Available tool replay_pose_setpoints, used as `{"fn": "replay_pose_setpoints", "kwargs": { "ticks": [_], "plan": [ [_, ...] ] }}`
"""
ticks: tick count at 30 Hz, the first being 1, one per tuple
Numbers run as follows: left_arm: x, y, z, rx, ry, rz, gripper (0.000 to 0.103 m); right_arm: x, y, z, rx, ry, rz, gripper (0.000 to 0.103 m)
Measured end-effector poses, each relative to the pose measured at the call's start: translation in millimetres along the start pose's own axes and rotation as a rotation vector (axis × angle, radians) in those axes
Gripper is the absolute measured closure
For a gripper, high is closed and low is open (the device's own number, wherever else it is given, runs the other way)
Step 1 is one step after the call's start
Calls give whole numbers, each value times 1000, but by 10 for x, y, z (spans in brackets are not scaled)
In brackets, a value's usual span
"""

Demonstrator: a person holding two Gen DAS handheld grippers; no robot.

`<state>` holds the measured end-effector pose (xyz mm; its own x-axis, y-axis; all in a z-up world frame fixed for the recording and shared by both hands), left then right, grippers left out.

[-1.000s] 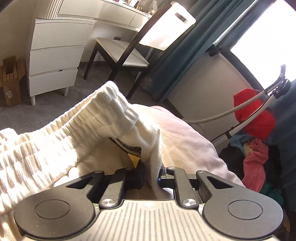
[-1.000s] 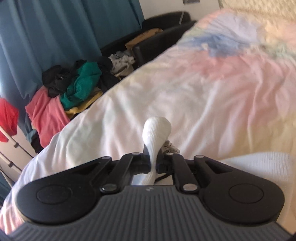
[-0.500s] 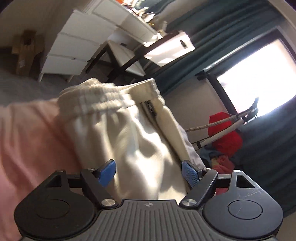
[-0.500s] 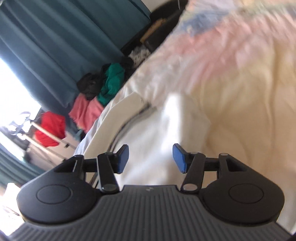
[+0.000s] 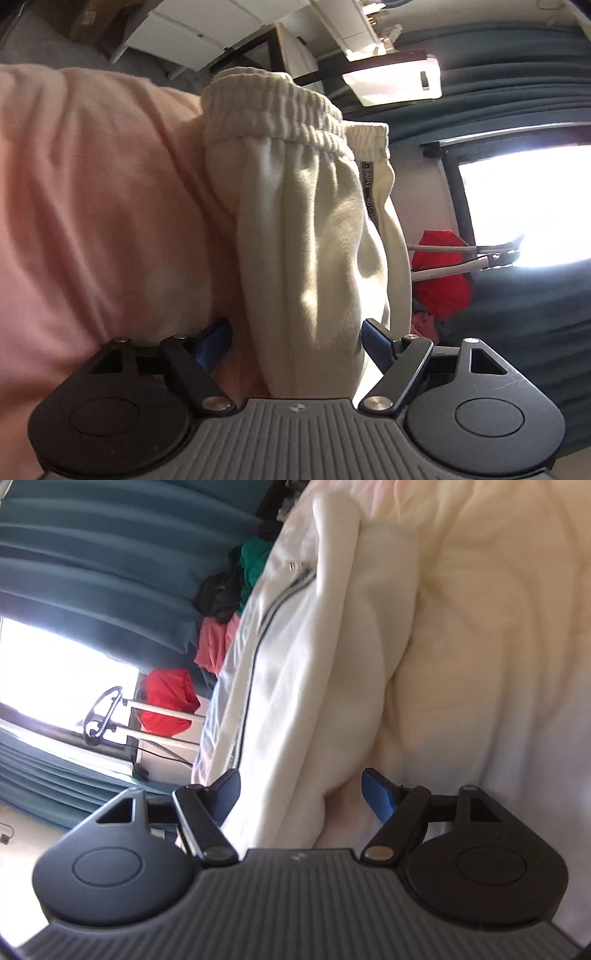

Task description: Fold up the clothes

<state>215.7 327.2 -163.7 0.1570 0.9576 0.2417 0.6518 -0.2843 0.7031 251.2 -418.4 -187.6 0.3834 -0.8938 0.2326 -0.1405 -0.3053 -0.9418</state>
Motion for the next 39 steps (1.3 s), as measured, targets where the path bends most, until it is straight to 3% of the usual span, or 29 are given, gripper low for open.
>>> {"fn": "replay_pose_setpoints", "kwargs": {
  "ticks": [2,5,7,8,9,10,15,19,24,31,33,39],
  "plan": [
    [13,70,80,-15,39,16,26,32,19,182,-1,-5,-30,29],
    [-8,122,174,-12,72,3,44,114,23,336,7,60,-48,29],
    [-22,131,211,10,87,-12,70,170,53,390,7,118,-36,32],
    [-23,121,220,13,95,-21,75,195,77,407,3,148,-25,46],
    [-26,107,217,6,100,-32,83,217,116,412,-14,163,-13,70],
    [-27,108,156,1,104,-27,90,238,152,416,-30,178,-3,75],
    [-34,128,-195,-20,120,9,95,250,97,326,-21,178,-42,88],
    [-40,144,-476,-36,134,38,95,244,12,89,2,187,-8,89],
    [-17,160,-849,-50,140,78,95,158,32,-324,-31,163,67,89],
    [22,-217,-1621,33,135,163,95,16,0,-900,-87,45,139,89],
    [0,-337,-1727,78,118,189,95,-39,31,-1044,-99,14,153,89],
    [-22,-519,-1795,116,78,236,92,-111,290,-1149,-73,-22,222,87]
  ]
}}
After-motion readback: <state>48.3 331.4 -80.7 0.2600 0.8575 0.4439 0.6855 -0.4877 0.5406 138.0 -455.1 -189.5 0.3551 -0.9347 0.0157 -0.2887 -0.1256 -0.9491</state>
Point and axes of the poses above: each gripper's, at about its wrist camera, not at the fingertips, and z roughly the way its jaws point, y to its right, x to its top, the point moved 3 cm from there along z, roughly the way its jaws point, and after that the axes turned 13 degrees about x, right-handed, at the moved point
